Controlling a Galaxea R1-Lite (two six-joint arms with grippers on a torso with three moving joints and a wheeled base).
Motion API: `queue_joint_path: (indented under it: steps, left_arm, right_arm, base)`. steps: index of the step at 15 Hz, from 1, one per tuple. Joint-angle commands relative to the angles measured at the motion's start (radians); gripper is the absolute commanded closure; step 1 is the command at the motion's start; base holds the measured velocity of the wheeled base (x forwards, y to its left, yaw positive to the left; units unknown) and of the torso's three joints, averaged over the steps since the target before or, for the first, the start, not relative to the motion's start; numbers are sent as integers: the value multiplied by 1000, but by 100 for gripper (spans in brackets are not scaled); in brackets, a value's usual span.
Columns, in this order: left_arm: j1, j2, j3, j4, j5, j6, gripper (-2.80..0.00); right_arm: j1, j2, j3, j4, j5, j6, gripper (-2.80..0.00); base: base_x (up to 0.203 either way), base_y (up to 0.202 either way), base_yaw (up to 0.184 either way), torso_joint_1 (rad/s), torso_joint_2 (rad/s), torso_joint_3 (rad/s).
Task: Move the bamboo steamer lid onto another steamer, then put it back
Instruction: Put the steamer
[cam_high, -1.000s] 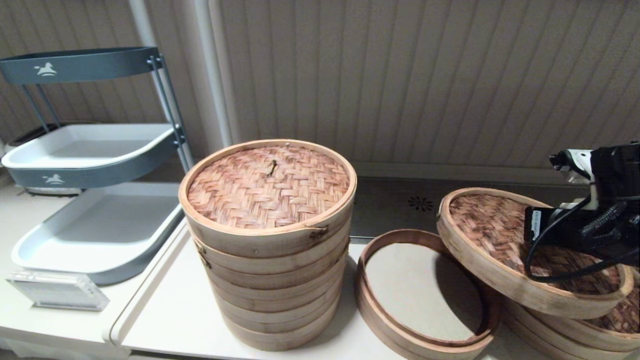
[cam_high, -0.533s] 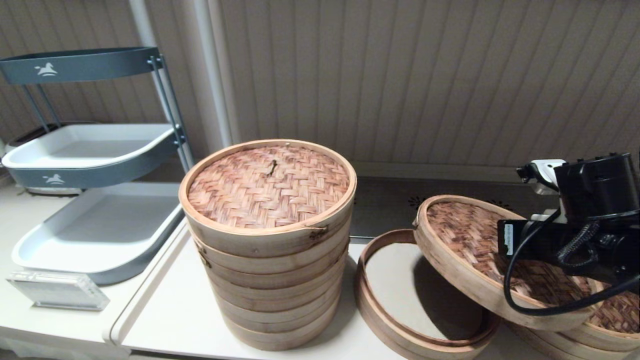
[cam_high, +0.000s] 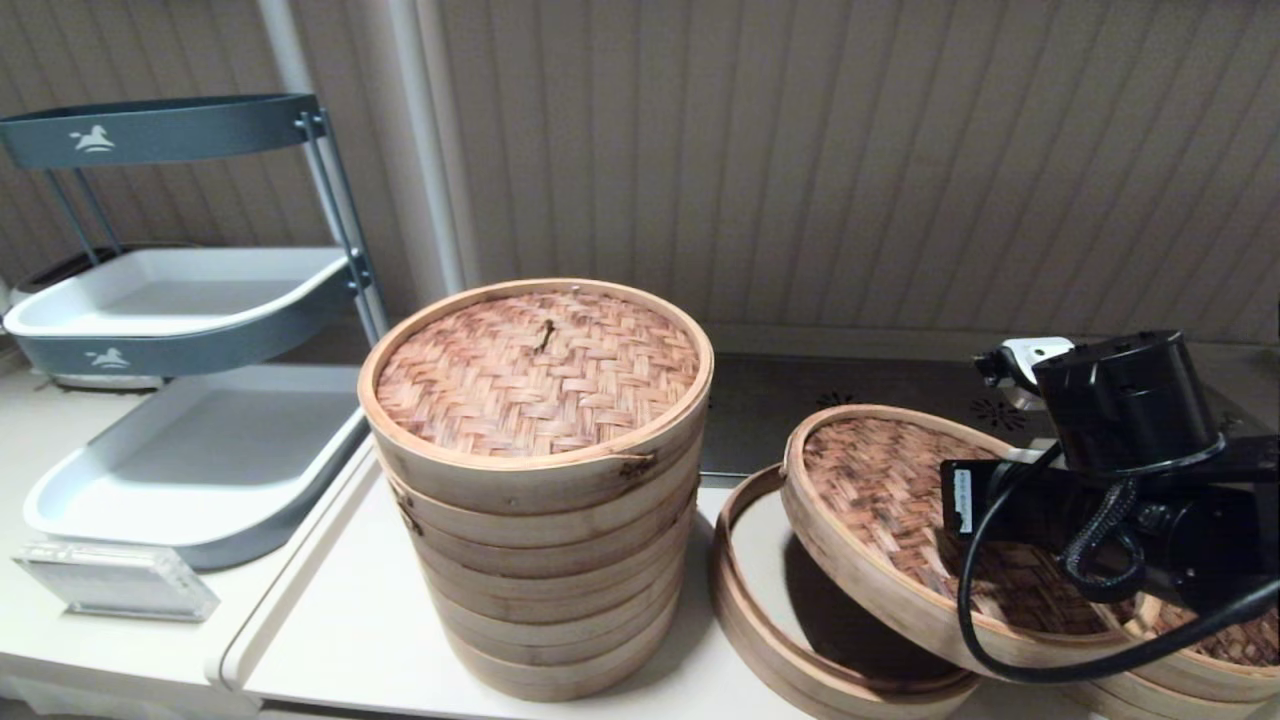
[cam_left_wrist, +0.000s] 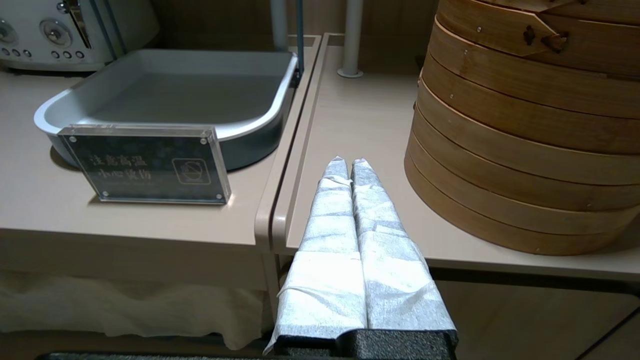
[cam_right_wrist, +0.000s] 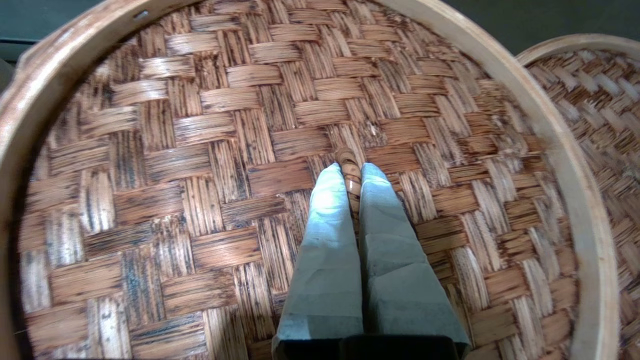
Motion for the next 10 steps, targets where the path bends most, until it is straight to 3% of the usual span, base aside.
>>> queue_joint_path:
  steps: [1, 10]
  left_arm:
    - [0, -2, 25, -1, -1, 0, 0]
    - [0, -2, 25, -1, -1, 0, 0]
  right_arm:
    - [30, 36, -4, -4, -6, 8, 0]
    - [59, 134, -8, -62, -46, 32, 0]
  base:
    - [0, 0, 0, 0, 0, 0]
    - [0, 0, 0, 0, 0, 0]
